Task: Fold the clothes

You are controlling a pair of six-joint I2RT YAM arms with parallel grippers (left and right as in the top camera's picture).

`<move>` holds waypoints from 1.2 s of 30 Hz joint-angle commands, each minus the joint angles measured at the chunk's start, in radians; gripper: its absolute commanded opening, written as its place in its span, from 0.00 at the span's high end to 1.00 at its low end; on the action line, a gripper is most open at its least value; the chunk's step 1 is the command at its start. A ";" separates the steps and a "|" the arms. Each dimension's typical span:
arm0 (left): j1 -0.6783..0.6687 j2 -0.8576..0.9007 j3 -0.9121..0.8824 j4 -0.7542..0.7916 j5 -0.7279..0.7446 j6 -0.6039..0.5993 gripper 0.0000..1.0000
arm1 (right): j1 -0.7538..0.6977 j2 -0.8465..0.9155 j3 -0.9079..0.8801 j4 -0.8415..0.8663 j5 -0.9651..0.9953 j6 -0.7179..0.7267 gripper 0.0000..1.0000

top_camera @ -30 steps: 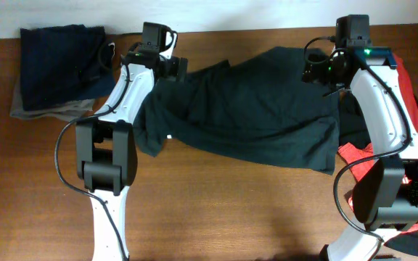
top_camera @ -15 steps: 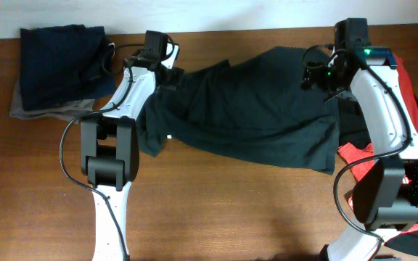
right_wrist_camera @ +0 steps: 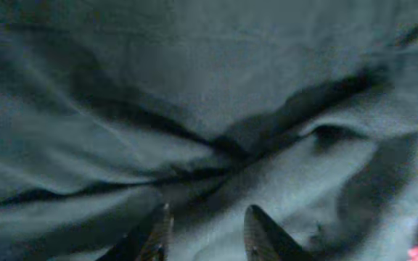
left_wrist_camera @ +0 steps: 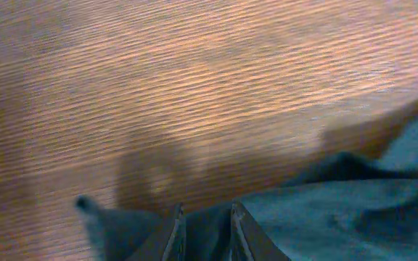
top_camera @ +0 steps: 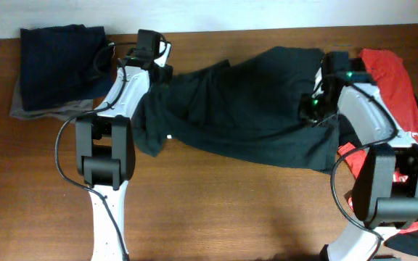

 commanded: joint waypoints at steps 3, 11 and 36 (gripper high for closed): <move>0.045 0.022 0.009 -0.008 -0.029 -0.003 0.80 | -0.003 0.007 -0.085 0.089 -0.014 -0.005 0.66; 0.054 -0.005 0.032 -0.048 -0.017 -0.002 0.83 | -0.003 0.007 -0.092 0.120 0.009 -0.005 0.69; -0.035 -0.003 0.080 -0.358 0.309 -0.071 0.73 | -0.003 0.008 -0.092 0.128 0.008 -0.005 0.67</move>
